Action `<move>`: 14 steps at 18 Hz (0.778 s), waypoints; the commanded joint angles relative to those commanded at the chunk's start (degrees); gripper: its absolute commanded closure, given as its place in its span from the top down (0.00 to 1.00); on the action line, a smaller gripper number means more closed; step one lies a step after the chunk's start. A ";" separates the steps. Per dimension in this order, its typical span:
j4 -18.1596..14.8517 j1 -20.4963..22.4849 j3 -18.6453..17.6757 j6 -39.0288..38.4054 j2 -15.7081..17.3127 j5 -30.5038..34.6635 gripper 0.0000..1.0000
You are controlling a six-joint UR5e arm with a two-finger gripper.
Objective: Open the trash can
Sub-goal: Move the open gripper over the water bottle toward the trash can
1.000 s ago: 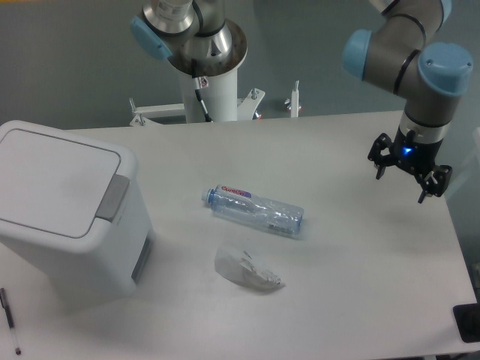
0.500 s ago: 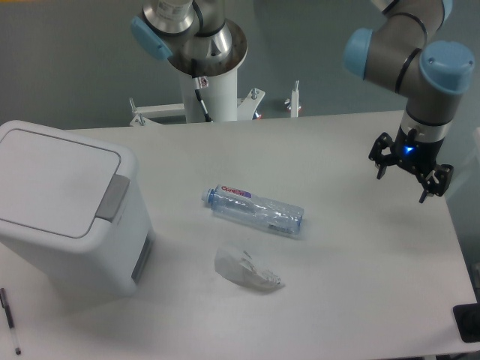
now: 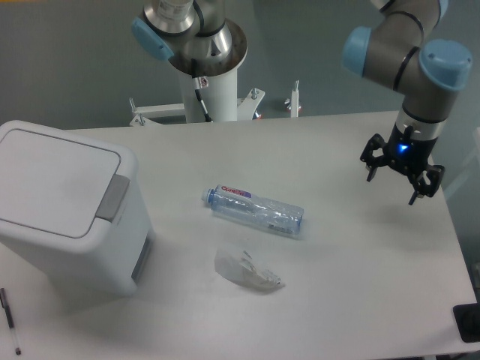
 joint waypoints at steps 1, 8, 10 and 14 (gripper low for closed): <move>-0.17 -0.52 0.26 -2.53 0.18 0.00 1.00; -0.35 -9.83 3.95 -36.97 0.27 -1.05 1.00; -0.35 -11.16 5.00 -42.52 0.45 -3.59 1.00; -0.26 -13.79 6.59 -51.49 1.85 -7.91 1.00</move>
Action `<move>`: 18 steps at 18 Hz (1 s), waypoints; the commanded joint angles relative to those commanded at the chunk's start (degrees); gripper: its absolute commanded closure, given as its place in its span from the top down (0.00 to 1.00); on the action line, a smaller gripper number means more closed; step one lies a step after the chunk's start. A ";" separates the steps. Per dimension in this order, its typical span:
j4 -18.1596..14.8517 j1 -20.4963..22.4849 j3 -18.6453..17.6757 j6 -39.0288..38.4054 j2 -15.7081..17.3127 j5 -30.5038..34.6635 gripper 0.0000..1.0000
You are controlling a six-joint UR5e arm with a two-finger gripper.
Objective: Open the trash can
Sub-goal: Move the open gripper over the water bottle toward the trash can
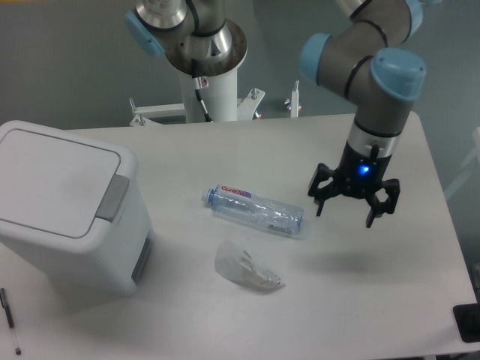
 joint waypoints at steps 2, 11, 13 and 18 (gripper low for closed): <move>0.09 -1.85 0.44 -3.35 1.49 -0.97 1.00; 0.26 -7.83 0.53 -11.35 9.40 -12.74 1.00; 0.26 -8.97 -0.08 -11.62 10.81 -15.02 1.00; 0.26 -11.69 -0.70 -12.58 12.39 -18.90 1.00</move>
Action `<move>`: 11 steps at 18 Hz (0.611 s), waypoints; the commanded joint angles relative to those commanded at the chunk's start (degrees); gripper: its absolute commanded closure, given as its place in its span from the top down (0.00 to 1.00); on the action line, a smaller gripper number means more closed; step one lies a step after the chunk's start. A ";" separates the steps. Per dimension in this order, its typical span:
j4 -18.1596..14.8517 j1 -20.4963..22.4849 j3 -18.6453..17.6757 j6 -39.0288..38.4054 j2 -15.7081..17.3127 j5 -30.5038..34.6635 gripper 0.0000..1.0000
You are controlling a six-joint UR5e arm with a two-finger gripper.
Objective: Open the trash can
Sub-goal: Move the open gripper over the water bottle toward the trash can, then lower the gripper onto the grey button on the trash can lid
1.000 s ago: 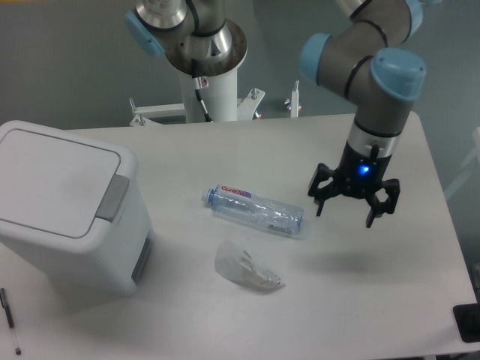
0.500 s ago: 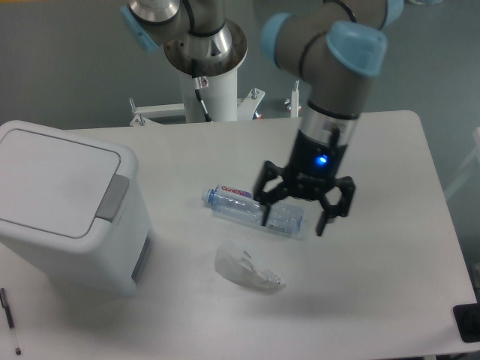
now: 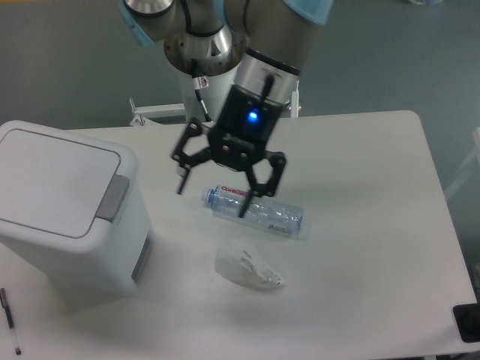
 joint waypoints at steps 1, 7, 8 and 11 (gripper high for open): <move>0.00 -0.27 -0.52 -0.62 0.53 0.00 1.00; 2.45 -3.52 -5.10 -0.01 -0.17 0.09 1.00; 3.33 -3.96 -5.27 -0.09 -0.43 0.00 1.00; 3.69 -4.92 -5.19 -0.09 -1.23 0.09 1.00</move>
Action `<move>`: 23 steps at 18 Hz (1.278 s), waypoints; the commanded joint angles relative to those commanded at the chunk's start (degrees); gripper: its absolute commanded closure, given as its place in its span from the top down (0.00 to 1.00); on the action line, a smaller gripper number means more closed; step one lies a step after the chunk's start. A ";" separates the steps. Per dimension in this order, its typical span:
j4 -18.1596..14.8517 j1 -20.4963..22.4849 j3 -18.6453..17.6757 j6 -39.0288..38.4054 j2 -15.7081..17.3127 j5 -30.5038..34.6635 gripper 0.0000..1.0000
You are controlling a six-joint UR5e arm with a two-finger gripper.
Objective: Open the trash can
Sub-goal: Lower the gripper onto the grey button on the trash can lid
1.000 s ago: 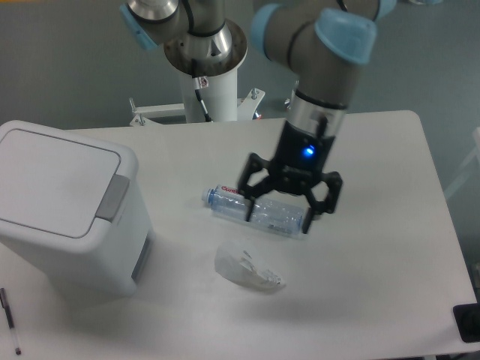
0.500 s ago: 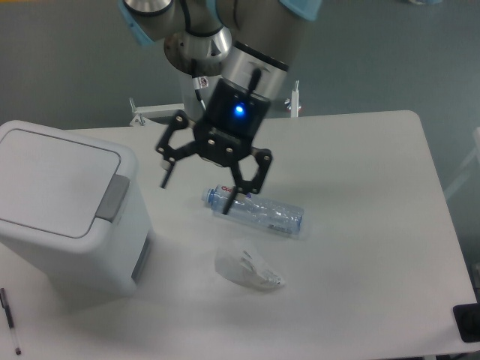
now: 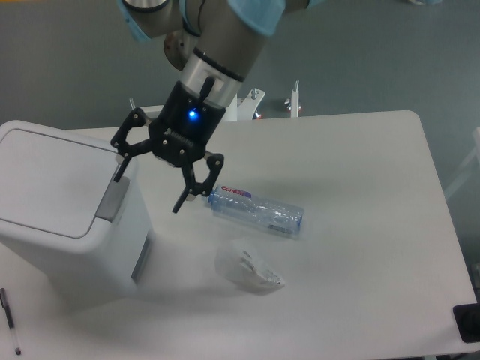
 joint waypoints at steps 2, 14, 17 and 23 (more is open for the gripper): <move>0.00 0.00 -0.09 0.00 0.00 0.00 1.00; 0.44 -0.18 -1.05 0.09 -1.23 0.70 1.00; 0.44 -0.18 -1.05 0.09 -1.58 0.70 1.00; 0.53 -0.27 -1.05 1.05 -2.11 1.50 1.00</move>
